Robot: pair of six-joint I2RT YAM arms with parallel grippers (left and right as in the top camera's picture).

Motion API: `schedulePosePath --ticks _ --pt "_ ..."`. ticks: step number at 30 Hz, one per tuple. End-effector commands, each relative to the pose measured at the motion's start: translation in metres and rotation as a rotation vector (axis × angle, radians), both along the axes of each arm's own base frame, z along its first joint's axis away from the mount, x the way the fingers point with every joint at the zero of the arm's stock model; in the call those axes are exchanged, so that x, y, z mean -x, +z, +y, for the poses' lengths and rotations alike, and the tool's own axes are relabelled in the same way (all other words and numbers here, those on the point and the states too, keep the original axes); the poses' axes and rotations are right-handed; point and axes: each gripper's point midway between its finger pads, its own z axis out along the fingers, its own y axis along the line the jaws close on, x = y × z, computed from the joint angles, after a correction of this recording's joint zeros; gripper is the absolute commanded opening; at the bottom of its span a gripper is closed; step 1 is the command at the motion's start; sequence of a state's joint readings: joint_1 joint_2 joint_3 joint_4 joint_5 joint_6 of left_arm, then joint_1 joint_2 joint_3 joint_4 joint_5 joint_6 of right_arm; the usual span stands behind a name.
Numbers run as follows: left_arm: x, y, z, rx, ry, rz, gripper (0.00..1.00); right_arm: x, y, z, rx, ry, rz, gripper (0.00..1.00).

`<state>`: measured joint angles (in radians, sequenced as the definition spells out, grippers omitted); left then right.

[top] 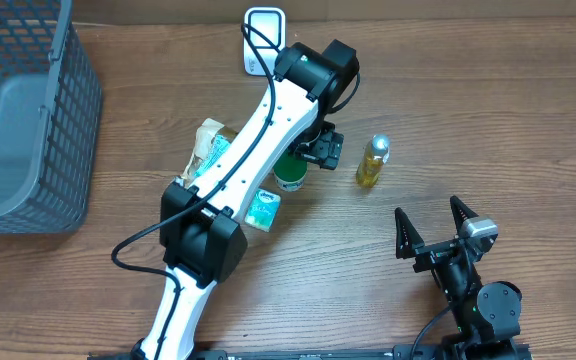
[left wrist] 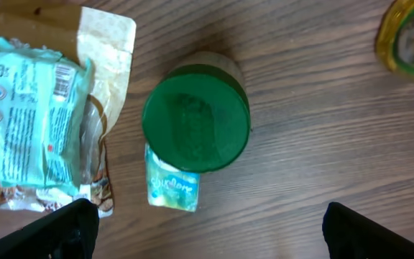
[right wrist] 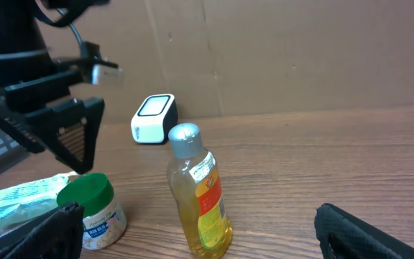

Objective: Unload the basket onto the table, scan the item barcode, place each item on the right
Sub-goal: 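Lower the left gripper onto the green jar's cap and grasp it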

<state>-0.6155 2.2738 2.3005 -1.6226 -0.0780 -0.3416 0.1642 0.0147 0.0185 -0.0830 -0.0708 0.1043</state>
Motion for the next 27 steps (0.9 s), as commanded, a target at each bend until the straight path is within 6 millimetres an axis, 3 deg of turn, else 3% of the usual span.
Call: schedulePosePath --ticks 1,7,11,21,27 --pt "0.000 -0.019 -0.002 -0.019 -0.122 0.049 1.00 0.000 -0.002 -0.002 0.003 -0.013 -0.005 1.00" --pt "-0.013 -0.027 0.005 -0.073 -0.252 0.021 1.00 0.000 -0.002 -0.002 0.003 -0.013 -0.005 1.00" --pt "-0.009 -0.036 0.009 -0.088 -0.339 0.057 1.00 0.000 -0.002 -0.002 0.003 -0.013 -0.005 1.00" --pt "-0.004 -0.080 0.021 -0.108 -0.424 0.120 1.00 0.000 -0.002 -0.002 0.003 -0.013 -0.005 1.00" --pt "-0.008 -0.082 0.012 -0.056 -0.383 0.100 0.88 0.000 -0.002 -0.002 0.003 -0.013 -0.005 1.00"
